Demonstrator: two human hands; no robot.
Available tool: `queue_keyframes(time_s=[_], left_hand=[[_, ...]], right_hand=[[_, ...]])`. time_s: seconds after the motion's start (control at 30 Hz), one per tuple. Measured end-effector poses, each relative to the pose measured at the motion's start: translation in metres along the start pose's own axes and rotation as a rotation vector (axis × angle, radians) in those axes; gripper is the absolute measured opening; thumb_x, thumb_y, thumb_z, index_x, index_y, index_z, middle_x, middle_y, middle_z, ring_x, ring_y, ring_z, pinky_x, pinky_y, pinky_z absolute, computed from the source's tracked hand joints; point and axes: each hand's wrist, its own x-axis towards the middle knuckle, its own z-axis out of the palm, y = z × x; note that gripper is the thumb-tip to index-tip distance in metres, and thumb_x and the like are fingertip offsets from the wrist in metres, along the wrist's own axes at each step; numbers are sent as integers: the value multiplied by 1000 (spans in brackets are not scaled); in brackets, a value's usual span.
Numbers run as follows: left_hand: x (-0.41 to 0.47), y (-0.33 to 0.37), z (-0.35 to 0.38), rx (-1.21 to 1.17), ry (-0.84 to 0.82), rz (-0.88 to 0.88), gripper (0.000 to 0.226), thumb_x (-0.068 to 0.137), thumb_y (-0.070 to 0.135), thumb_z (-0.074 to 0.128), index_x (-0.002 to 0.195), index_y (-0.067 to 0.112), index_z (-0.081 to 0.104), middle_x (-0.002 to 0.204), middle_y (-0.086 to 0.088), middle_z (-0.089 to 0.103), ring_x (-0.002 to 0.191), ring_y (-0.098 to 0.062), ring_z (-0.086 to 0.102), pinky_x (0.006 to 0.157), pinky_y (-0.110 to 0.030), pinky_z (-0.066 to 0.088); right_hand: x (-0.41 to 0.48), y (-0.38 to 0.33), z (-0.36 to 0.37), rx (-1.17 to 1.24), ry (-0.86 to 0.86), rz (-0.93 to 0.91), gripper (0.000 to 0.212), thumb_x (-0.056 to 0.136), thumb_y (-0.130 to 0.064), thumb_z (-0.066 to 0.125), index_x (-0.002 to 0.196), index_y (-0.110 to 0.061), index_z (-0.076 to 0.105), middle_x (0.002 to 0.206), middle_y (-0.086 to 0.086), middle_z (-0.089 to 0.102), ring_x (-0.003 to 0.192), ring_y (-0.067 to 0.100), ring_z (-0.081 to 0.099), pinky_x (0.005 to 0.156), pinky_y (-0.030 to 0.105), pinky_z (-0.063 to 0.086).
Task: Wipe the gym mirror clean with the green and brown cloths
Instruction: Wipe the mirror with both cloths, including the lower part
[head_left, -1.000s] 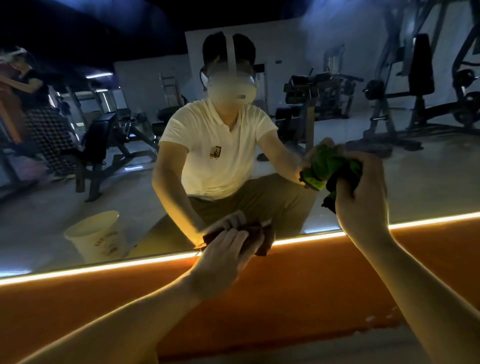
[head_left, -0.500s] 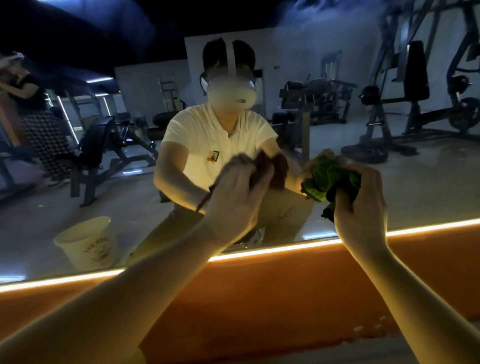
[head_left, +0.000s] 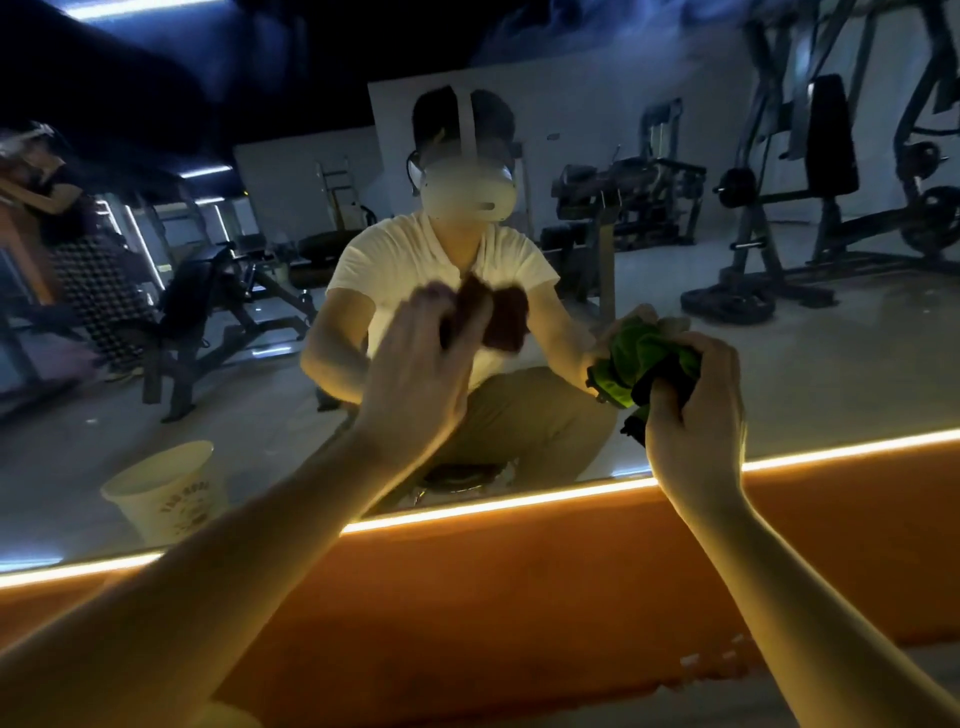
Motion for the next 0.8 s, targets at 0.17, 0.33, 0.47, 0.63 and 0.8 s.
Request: queue_keyframes(time_s=[0.17, 0.33, 0.47, 0.63, 0.8], left_hand=[[27, 27, 20, -26, 151, 8, 47, 97, 11, 61, 143, 4, 51, 132, -16, 36, 116, -33, 45, 98, -37, 39], [-72, 64, 45, -68, -278, 229, 69, 91, 14, 69, 152, 11, 37, 123, -15, 42, 110, -26, 49, 92, -45, 57], [-116, 87, 48, -76, -412, 253, 65, 90, 14, 57, 153, 12, 41, 122, -11, 50, 106, -22, 60, 90, -38, 60], [-115, 90, 54, -62, -290, 187, 71, 76, 15, 82, 143, 15, 58, 118, -8, 55, 102, -21, 63, 89, -38, 59], [-110, 103, 58, -83, -240, 173, 65, 79, 15, 83, 140, 15, 62, 122, -11, 61, 110, -26, 63, 96, -43, 57]], right_hand=[[4, 11, 3, 14, 45, 30, 32, 94, 5, 53, 126, -1, 53, 119, 12, 56, 93, -5, 48, 70, 1, 43], [10, 18, -10, 53, 77, 58, 33, 93, 6, 53, 125, 0, 54, 119, 14, 56, 97, -2, 48, 77, 0, 42], [10, 15, -17, 64, 77, 119, 33, 95, 2, 54, 127, -3, 53, 121, 9, 56, 99, -4, 48, 75, -2, 41], [4, 12, -18, 58, 60, 207, 34, 96, 0, 54, 128, -10, 50, 123, 7, 57, 111, 18, 60, 83, 24, 54], [-9, 17, -34, 5, 3, 348, 36, 93, 5, 53, 122, -16, 50, 117, 7, 58, 106, 26, 65, 86, 53, 60]])
